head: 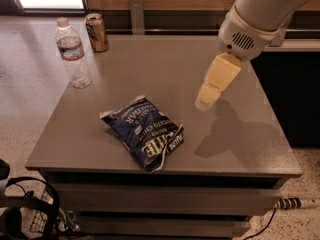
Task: Move blue chip bag near orange can
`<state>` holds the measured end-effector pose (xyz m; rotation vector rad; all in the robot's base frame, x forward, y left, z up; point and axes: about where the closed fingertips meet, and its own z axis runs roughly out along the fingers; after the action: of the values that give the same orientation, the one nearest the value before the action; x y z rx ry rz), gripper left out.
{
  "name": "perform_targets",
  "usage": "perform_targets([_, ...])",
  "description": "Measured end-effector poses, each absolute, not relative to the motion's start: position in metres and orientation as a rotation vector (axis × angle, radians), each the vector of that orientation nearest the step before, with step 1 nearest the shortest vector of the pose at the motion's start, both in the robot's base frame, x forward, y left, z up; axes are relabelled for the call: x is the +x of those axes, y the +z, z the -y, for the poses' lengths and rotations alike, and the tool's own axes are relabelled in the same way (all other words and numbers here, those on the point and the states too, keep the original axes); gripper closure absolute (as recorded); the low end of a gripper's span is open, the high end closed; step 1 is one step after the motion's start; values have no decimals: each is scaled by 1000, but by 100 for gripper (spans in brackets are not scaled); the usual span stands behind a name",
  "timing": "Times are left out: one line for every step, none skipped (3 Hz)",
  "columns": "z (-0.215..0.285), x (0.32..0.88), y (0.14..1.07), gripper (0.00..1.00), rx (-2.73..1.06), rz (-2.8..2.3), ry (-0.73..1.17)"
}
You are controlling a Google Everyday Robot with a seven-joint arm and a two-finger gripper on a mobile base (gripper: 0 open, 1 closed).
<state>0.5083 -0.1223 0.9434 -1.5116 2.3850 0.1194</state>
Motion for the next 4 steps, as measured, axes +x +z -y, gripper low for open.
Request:
perform_targets([93, 497, 903, 0, -1458, -2455, 246])
perform_targets([67, 483, 867, 0, -1433, -2468, 379])
perform_targets([41, 472, 849, 0, -1415, -2443, 474])
perform_targets([14, 462, 841, 0, -1412, -2404, 541])
